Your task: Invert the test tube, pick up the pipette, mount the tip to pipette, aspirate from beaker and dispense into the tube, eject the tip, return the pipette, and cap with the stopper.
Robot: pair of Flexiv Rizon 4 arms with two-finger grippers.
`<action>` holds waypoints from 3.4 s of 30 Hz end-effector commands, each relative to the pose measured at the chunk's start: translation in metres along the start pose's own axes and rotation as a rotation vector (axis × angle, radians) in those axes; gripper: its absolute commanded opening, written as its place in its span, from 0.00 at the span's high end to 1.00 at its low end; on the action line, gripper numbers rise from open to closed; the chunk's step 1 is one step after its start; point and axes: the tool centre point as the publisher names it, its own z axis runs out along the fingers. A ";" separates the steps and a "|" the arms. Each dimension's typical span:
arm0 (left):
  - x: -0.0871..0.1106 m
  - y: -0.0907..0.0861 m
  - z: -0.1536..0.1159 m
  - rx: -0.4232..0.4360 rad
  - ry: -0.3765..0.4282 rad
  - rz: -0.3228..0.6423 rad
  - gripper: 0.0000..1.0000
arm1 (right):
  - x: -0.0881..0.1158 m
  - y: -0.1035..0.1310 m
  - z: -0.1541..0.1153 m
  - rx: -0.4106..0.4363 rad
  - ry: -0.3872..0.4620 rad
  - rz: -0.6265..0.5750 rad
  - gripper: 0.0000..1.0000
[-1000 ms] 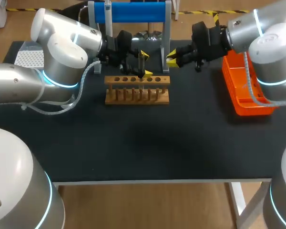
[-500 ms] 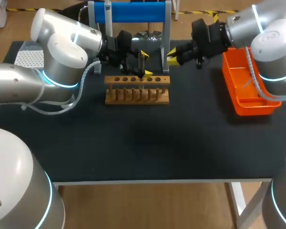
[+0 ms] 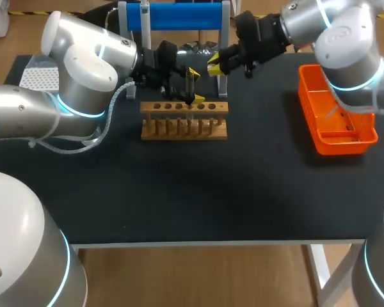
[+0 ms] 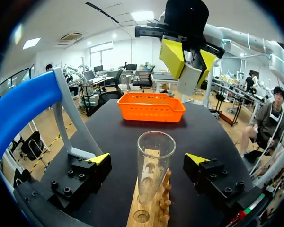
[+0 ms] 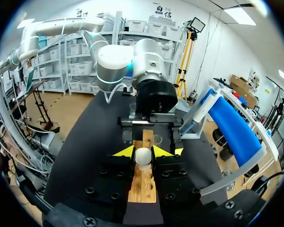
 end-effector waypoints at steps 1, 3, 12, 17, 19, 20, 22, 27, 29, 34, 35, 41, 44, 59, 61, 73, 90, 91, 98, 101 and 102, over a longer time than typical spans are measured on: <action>-0.001 0.001 0.001 0.002 0.003 0.001 0.00 | -0.011 0.008 0.010 0.014 0.017 -0.001 1.00; -0.001 0.001 0.001 0.002 0.003 0.001 0.00 | -0.012 0.012 0.013 0.016 0.019 -0.003 1.00; -0.001 0.001 0.001 0.002 0.003 0.001 0.00 | -0.017 0.024 0.026 0.033 0.021 -0.007 1.00; -0.001 0.001 0.001 0.002 0.003 0.001 0.00 | -0.016 0.026 0.031 0.032 0.024 -0.009 1.00; -0.001 0.001 0.001 0.002 0.003 0.001 0.00 | -0.016 0.026 0.033 0.032 0.025 -0.011 1.00; -0.001 0.001 0.001 0.002 0.003 0.001 0.00 | -0.016 0.026 0.033 0.033 0.025 -0.013 1.00; -0.001 0.001 0.001 0.002 0.003 0.001 0.00 | -0.016 0.026 0.035 0.035 0.027 -0.015 1.00; -0.001 0.001 0.001 0.002 0.003 0.001 0.00 | -0.017 0.023 0.038 0.040 0.026 -0.016 1.00; -0.001 0.001 0.001 0.002 0.003 0.001 0.00 | -0.016 0.022 0.040 0.041 0.027 -0.014 1.00; -0.001 0.001 0.001 0.002 0.003 0.001 0.00 | -0.015 0.021 0.042 0.045 0.035 -0.021 1.00; -0.001 0.001 0.001 0.002 0.003 0.001 0.00 | -0.015 0.021 0.042 0.046 0.036 -0.021 1.00; -0.001 0.001 0.001 0.002 0.003 0.001 0.00 | -0.014 0.019 0.045 0.050 0.042 -0.026 1.00; -0.001 0.001 0.001 0.002 0.003 0.001 0.00 | -0.014 0.018 0.046 0.053 0.045 -0.025 1.00; -0.001 0.001 0.001 0.002 0.003 0.001 0.00 | -0.013 0.015 0.046 0.054 0.044 -0.018 1.00; -0.001 0.001 0.001 0.002 0.003 0.001 0.00 | -0.014 0.016 0.046 0.041 0.037 -0.016 1.00; -0.001 0.001 0.001 0.002 0.003 0.001 0.00 | -0.015 0.016 0.048 0.029 0.039 -0.008 1.00; -0.001 0.001 0.001 0.002 0.003 0.001 0.00 | -0.017 0.013 0.051 0.015 0.031 0.012 1.00; -0.001 0.001 0.001 0.002 0.003 0.001 0.00 | -0.018 0.013 0.050 0.010 0.027 0.011 1.00; -0.001 0.001 0.001 0.002 0.003 0.001 0.00 | -0.021 0.015 0.049 -0.004 0.013 0.014 1.00; -0.001 0.001 0.001 0.002 0.003 0.001 0.00 | -0.021 0.015 0.049 -0.006 0.013 0.015 1.00; -0.001 0.001 0.001 0.002 0.003 0.001 0.00 | -0.021 0.015 0.049 -0.007 0.012 0.015 1.00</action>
